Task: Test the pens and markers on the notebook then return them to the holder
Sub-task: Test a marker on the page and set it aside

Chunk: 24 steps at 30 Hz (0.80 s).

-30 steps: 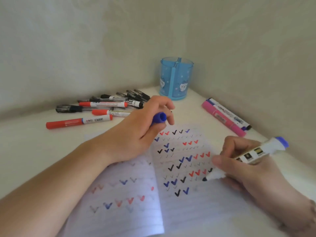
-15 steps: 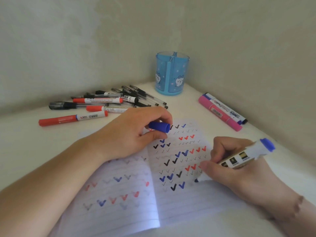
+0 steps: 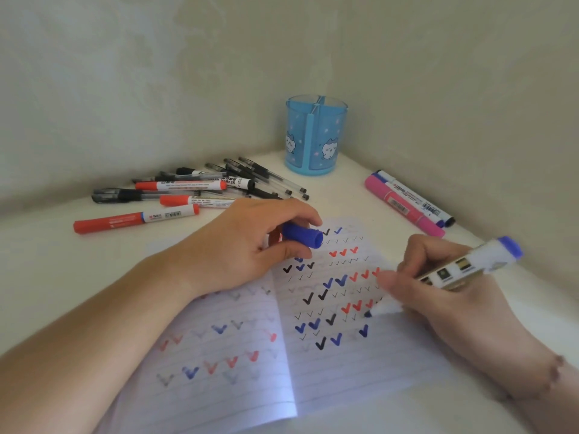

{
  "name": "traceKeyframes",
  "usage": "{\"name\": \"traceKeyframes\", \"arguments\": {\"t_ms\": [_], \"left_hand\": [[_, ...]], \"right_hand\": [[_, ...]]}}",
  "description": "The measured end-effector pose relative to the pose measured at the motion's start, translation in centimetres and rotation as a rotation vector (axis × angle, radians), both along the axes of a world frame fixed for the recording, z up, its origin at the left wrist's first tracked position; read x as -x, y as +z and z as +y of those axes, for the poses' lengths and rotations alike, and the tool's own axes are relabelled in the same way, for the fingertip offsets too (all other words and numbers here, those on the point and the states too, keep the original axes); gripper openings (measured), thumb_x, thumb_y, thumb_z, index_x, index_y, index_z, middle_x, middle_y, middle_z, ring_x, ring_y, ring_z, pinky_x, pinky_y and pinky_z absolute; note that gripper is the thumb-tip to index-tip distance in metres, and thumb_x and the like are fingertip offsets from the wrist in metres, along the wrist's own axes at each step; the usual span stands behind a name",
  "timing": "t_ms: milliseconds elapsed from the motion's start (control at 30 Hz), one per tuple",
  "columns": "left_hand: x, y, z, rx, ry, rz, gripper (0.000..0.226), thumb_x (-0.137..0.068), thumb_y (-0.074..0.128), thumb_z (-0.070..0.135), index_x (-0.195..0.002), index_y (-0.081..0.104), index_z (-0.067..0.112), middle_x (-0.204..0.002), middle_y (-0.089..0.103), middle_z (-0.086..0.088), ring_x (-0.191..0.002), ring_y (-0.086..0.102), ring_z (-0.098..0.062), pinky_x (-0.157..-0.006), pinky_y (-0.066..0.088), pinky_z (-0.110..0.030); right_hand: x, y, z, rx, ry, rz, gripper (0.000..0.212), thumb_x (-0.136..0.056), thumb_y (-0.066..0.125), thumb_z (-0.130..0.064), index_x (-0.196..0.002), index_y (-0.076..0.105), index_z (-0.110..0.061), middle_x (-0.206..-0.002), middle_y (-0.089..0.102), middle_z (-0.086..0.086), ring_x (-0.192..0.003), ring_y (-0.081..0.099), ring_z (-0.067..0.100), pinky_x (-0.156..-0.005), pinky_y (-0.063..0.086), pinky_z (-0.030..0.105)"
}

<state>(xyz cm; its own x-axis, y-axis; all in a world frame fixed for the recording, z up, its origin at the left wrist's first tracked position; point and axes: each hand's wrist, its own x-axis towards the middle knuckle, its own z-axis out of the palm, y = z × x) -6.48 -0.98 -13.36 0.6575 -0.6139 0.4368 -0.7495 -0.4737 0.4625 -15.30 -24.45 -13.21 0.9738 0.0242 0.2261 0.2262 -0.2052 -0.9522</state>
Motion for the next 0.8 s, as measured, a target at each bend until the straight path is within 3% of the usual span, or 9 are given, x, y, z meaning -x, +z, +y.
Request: {"name": "traceKeyframes", "arguments": {"t_ms": [67,133,200,267,433,600,700,800], "left_hand": [[0.0,0.0,0.1,0.011,0.009,0.012,0.023,-0.087,0.067,0.04,-0.108,0.062,0.033,-0.093,0.067,0.017,-0.084,0.06,-0.005,-0.079,0.047,-0.024],[0.1,0.2,0.0,0.029,0.005,0.022,0.019,-0.088,0.066,0.04,-0.105,0.061,0.034,-0.092,0.067,0.014,-0.082,0.061,-0.008,-0.077,0.048,-0.025],[0.2,0.3,-0.1,0.032,-0.014,0.022,0.023,-0.087,0.065,0.041,-0.105,0.063,0.028,-0.088,0.066,0.013,-0.079,0.06,-0.011,-0.072,0.048,-0.024],[0.4,0.4,-0.2,0.033,-0.034,0.016,0.026,-0.087,0.063,0.041,-0.105,0.064,0.024,-0.084,0.063,0.016,-0.076,0.058,-0.012,-0.07,0.047,-0.023],[0.6,0.5,-0.3,0.044,-0.063,-0.009,0.022,-0.087,0.064,0.037,-0.104,0.064,0.024,-0.084,0.06,0.022,-0.075,0.056,-0.006,-0.07,0.045,-0.016],[0.6,0.6,-0.3,0.048,-0.069,-0.001,0.022,-0.087,0.071,0.033,-0.104,0.067,0.02,-0.088,0.061,0.023,-0.079,0.056,0.001,-0.073,0.044,-0.012],[1.0,0.6,-0.8,0.078,-0.106,-0.006,0.025,-0.086,0.07,0.032,-0.106,0.068,0.017,-0.089,0.061,0.023,-0.079,0.056,0.004,-0.075,0.042,-0.008],[1.6,0.6,-1.1,0.107,-0.127,0.001,0.027,-0.086,0.067,0.033,-0.106,0.07,0.016,-0.087,0.064,0.019,-0.078,0.06,0.001,-0.073,0.044,-0.009]], "right_hand": [[-0.2,0.3,-0.4,-0.12,0.008,0.003,0.048,-0.051,0.087,-0.051,-0.059,0.057,-0.014,-0.045,0.047,0.0,-0.041,0.035,0.01,-0.041,0.029,0.016],[-0.3,0.5,-0.6,-0.184,0.061,0.025,0.052,-0.046,0.088,-0.057,-0.073,0.07,-0.017,-0.055,0.058,0.003,-0.05,0.046,0.018,-0.049,0.038,0.025],[-0.2,0.7,-0.8,-0.203,0.137,0.034,0.045,-0.054,0.083,-0.047,-0.088,0.077,-0.018,-0.07,0.069,0.012,-0.059,0.053,0.031,-0.049,0.037,0.045],[-0.3,0.5,-0.9,-0.215,0.142,0.006,0.036,-0.065,0.063,-0.034,-0.093,0.077,-0.015,-0.075,0.071,0.02,-0.054,0.053,0.033,-0.04,0.027,0.048],[-0.5,0.3,-0.9,-0.231,0.086,0.027,0.017,-0.066,0.057,-0.027,-0.079,0.067,-0.023,-0.071,0.07,0.021,-0.044,0.05,0.027,-0.043,0.019,0.039],[-0.5,0.2,-1.1,-0.267,0.093,0.003,0.004,-0.075,0.059,-0.022,-0.077,0.062,-0.02,-0.074,0.071,0.022,-0.042,0.047,0.026,-0.042,0.019,0.041],[-0.4,0.2,-0.8,-0.228,0.173,-0.004,0.038,-0.063,0.08,-0.05,-0.085,0.07,-0.02,-0.068,0.073,0.008,-0.041,0.051,0.023,-0.04,0.027,0.027],[-0.4,0.2,-0.4,-0.224,0.175,-0.022,0.039,-0.065,0.078,-0.05,-0.087,0.074,-0.018,-0.059,0.07,0.0,-0.039,0.051,0.023,-0.044,0.041,0.016]]}}
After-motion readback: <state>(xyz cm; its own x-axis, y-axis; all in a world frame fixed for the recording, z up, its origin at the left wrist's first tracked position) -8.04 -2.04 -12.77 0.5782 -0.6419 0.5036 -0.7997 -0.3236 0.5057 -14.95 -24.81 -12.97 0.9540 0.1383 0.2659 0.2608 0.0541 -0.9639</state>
